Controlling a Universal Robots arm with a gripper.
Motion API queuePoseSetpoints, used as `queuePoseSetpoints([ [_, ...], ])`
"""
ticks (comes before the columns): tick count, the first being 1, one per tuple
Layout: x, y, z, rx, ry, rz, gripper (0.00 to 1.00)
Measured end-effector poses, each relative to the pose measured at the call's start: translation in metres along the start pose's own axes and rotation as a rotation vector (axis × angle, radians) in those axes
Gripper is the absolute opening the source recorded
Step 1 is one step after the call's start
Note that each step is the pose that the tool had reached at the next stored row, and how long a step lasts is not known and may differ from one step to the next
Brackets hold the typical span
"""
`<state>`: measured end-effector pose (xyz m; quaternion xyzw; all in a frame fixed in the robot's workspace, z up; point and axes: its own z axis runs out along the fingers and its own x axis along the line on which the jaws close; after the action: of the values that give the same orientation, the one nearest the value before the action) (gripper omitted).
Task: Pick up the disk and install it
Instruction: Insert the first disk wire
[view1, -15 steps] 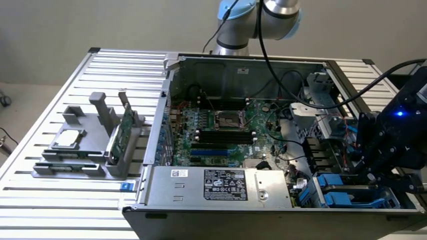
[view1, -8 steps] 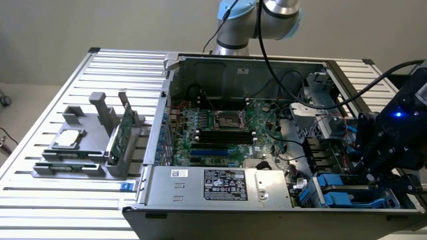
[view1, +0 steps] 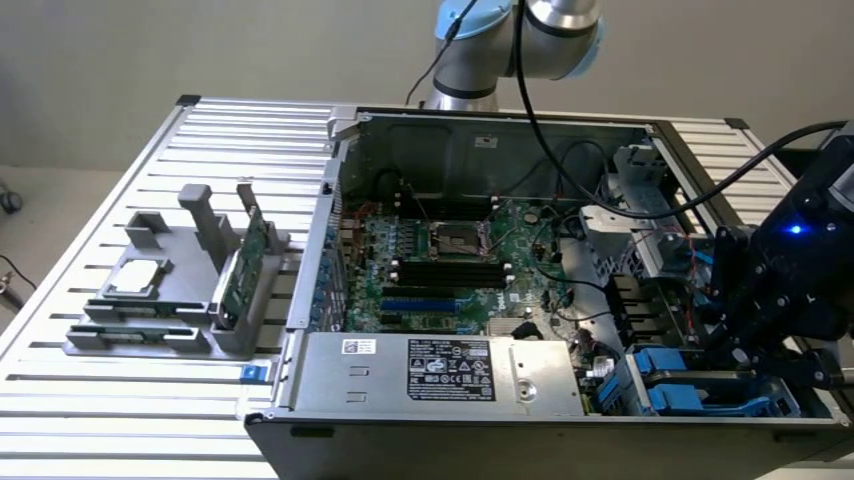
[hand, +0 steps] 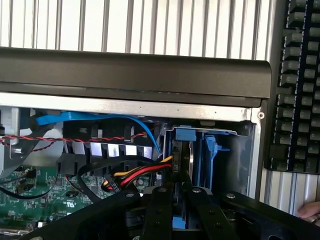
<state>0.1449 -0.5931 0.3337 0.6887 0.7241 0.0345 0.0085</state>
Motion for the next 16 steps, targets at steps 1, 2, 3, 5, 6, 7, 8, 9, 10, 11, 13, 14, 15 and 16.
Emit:
queuePoseSetpoints([
  [1,0.0,0.0,0.0,0.0,-0.0004,0.0,0.17],
  [2,0.0,0.0,0.0,0.0,-0.0009,0.0,0.17],
  [3,0.0001,0.0,0.0,0.0001,-0.0015,0.0,0.17],
  [5,0.0,0.0,0.0,0.0002,-0.0027,0.001,0.17],
  [6,0.0,0.0002,0.0,0.0003,-0.0032,0.0,0.17],
  [7,0.0001,0.0004,0.0,0.0003,-0.0036,0.0,0.17],
  [8,0.0001,0.0006,-0.0001,0.0002,-0.004,0.0,0.17],
  [9,0.0002,0.0007,-0.0001,0.0002,-0.0044,0.0,0.17],
  [10,0.0002,0.0008,0.0,0.0002,-0.0048,0.0,0.17],
  [11,0.0003,0.0008,-0.0001,0.0002,-0.0052,0.0,0.17],
  [13,0.0004,0.001,0.0,0.0003,-0.006,0.0,0.17],
  [14,0.0005,0.0011,0.0,0.0003,-0.0064,0.0,0.17],
  [15,0.0006,0.0011,0.0001,0.0003,-0.0069,0.0,0.17],
  [16,0.0007,0.0011,0.0,0.0004,-0.0076,0.0,0.17],
])
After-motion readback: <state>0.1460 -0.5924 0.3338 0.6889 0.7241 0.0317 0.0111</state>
